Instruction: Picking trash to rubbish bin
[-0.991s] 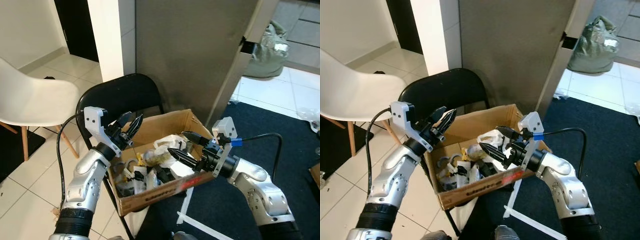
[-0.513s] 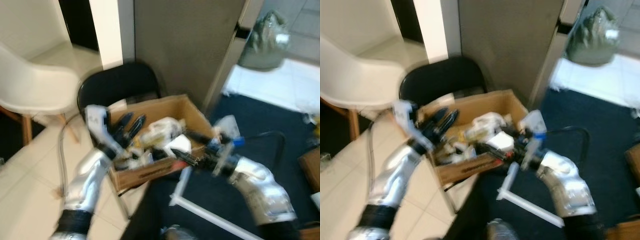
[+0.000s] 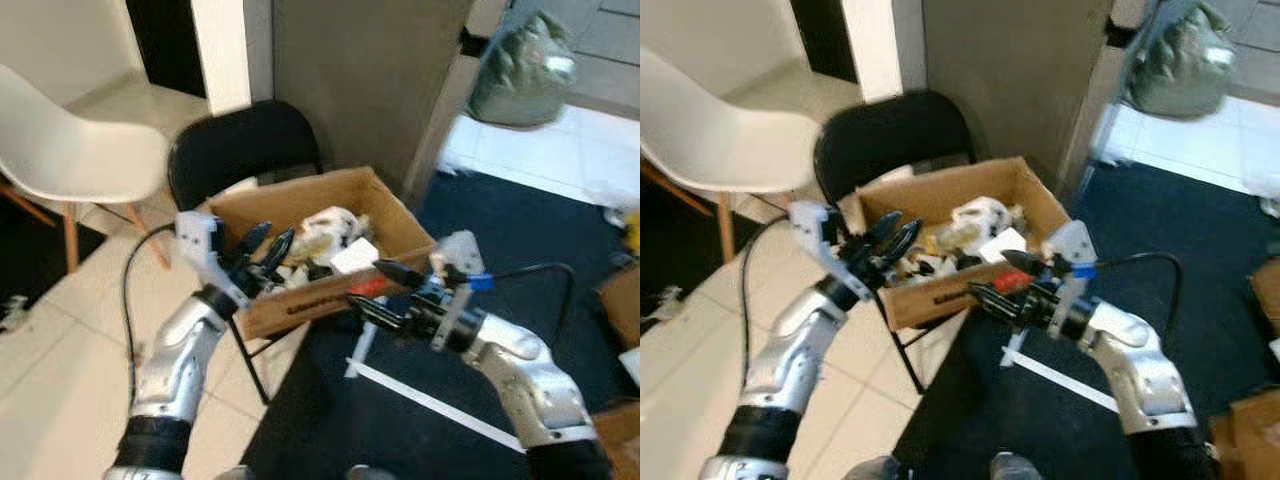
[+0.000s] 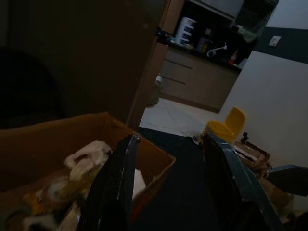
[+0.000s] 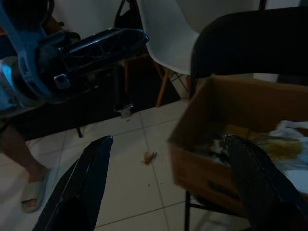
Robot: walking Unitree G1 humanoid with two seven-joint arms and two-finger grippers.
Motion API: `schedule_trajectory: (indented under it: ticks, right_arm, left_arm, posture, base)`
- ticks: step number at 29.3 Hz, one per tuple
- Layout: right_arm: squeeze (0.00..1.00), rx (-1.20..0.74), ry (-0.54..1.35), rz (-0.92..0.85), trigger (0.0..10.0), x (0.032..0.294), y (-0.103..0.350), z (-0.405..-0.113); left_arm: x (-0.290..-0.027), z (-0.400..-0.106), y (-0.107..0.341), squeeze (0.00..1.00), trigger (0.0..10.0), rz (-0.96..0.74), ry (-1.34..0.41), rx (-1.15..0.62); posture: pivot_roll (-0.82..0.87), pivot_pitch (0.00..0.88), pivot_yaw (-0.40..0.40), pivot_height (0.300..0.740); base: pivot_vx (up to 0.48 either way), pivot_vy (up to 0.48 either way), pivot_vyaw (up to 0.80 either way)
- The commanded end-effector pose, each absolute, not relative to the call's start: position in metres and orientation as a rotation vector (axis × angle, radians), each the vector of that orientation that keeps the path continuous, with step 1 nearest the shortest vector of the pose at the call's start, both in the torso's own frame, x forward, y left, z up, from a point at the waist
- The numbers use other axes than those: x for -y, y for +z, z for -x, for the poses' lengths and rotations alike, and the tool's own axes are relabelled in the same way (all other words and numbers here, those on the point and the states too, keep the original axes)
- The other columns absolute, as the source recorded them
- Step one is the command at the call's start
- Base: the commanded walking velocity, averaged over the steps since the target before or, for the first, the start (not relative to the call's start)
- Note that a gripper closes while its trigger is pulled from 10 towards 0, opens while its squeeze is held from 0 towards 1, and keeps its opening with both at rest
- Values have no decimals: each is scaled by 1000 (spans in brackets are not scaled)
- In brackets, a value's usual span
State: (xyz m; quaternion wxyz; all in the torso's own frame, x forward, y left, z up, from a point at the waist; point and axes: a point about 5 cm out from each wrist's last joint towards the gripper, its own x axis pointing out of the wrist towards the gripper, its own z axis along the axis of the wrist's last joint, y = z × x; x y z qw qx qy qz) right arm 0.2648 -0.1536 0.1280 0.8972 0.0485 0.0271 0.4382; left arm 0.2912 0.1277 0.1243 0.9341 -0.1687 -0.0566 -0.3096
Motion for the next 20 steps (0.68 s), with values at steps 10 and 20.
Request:
schedule_trajectory:
  ticks: [10, 20]
  right_arm:
    - [0, -49, 888, -86, 10000, 156, 128, -266]
    - [0, -35, 849, -64, 10000, 158, 130, -269]
  left_arm:
    - [-130, -289, 122, 0, 10000, 352, -626, 107]
    - [-132, -290, 123, 0, 10000, 363, -621, 118]
  posture:
    - [-11, 0, -25, 740]
    - [-13, 0, -22, 740]
  base:
    - [-334, 0, 0]
    - [-30, 0, 0]
